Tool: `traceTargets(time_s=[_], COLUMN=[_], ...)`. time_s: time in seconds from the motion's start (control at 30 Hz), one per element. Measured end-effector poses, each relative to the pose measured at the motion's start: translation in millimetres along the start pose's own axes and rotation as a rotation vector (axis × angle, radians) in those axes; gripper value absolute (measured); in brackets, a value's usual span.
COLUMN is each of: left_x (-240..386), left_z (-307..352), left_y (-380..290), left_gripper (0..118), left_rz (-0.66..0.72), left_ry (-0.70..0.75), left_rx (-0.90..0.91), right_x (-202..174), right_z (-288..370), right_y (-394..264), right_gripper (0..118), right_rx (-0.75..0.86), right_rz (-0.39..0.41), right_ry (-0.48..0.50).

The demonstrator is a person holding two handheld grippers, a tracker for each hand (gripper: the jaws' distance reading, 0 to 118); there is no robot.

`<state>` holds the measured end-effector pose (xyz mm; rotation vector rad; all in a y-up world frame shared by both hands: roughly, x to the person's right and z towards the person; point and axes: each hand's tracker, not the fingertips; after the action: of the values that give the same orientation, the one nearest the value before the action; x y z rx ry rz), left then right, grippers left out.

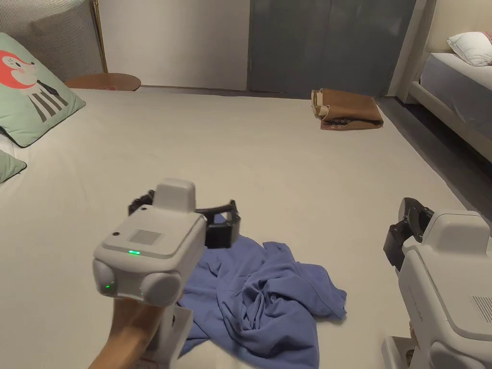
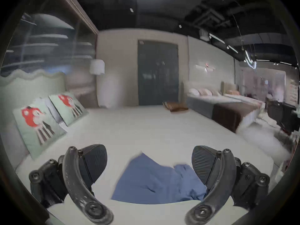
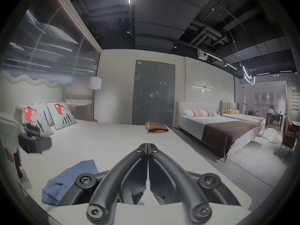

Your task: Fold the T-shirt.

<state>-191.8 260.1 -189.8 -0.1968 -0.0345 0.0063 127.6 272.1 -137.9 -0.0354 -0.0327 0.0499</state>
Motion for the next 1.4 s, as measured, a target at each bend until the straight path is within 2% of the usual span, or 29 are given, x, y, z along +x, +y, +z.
traceTargets(time_s=[0.2, 0.23, 0.27, 0.3, 0.37, 0.4, 0.53, 0.67, 0.8, 0.93, 1.0, 1.2, 1.23, 1.27, 1.3, 1.33, 1.37, 1.4], left_x=[-38, -42, -45, -48, -52, -54, -59, -61, -65, -76, -79, -80, -79, -79, -78, -78, -77, -77], left_z=[17, 18, 21, 23, 27, 27, 25, 20, 3, -12, -16, -18, -18, -17, -16, -16, -14, -13], left_y=[3, 1, 0, -2, -5, -4, -6, -6, -14, -51, -73, -123, -130, -135, -138, -142, -147, -150], left_gripper=[105, 102, 94, 77, 18, 0, 0, 0, 0, 0, 0, 0, 5, 22, 50, 89, 107, 108], left_rz=[-0.069, -0.09, -0.098, -0.094, -0.076, -0.071, -0.02, -0.03, -0.035, 0.092, 0.144, 0.181, 0.186, 0.195, 0.195, 0.204, 0.218, 0.22], left_ry=[0.142, 0.154, 0.178, 0.18, 0.176, 0.18, 0.165, 0.165, 0.187, 0.106, 0.077, 0.073, 0.095, 0.114, 0.112, 0.123, 0.144, 0.144], left_rx=[0.117, 0.122, 0.126, 0.131, 0.145, 0.14, 0.113, 0.078, -0.149, -0.335, -0.397, -0.585, -0.609, -0.629, -0.651, -0.659, -0.657, -0.661], right_x=[-1, -1, -2, -3, -8, -10, -13, -16, -19, -21, -20, -22, -22, -22, -22, -23, -23, -22], right_z=[-2, -2, -2, -2, -2, -2, -3, -4, -6, -10, -9, -10, -11, -11, -11, -12, -12, -10], right_y=[4, 5, 6, 7, 7, 7, 7, 5, 2, -9, -10, -23, -25, -28, -30, -31, -33, -29], right_gripper=[0, 0, 0, 0, 0, 1, 0, 0, 1, 0, 0, 1, 0, 0, 0, 0, 0, 0], right_rx=[0.027, 0.03, 0.031, 0.033, 0.037, 0.037, 0.037, 0.032, 0.027, 0.01, 0.002, -0.035, -0.039, -0.046, -0.052, -0.057, -0.06, -0.062], right_rz=[-0.006, -0.006, -0.007, -0.007, -0.003, 0.0, -0.003, 0.001, 0.001, -0.01, -0.017, -0.018, -0.017, -0.017, -0.018, -0.017, -0.017, -0.016], right_ry=[0.007, 0.009, 0.013, 0.015, 0.02, 0.022, 0.03, 0.038, 0.043, 0.054, 0.056, 0.059, 0.06, 0.062, 0.064, 0.065, 0.066, 0.065])
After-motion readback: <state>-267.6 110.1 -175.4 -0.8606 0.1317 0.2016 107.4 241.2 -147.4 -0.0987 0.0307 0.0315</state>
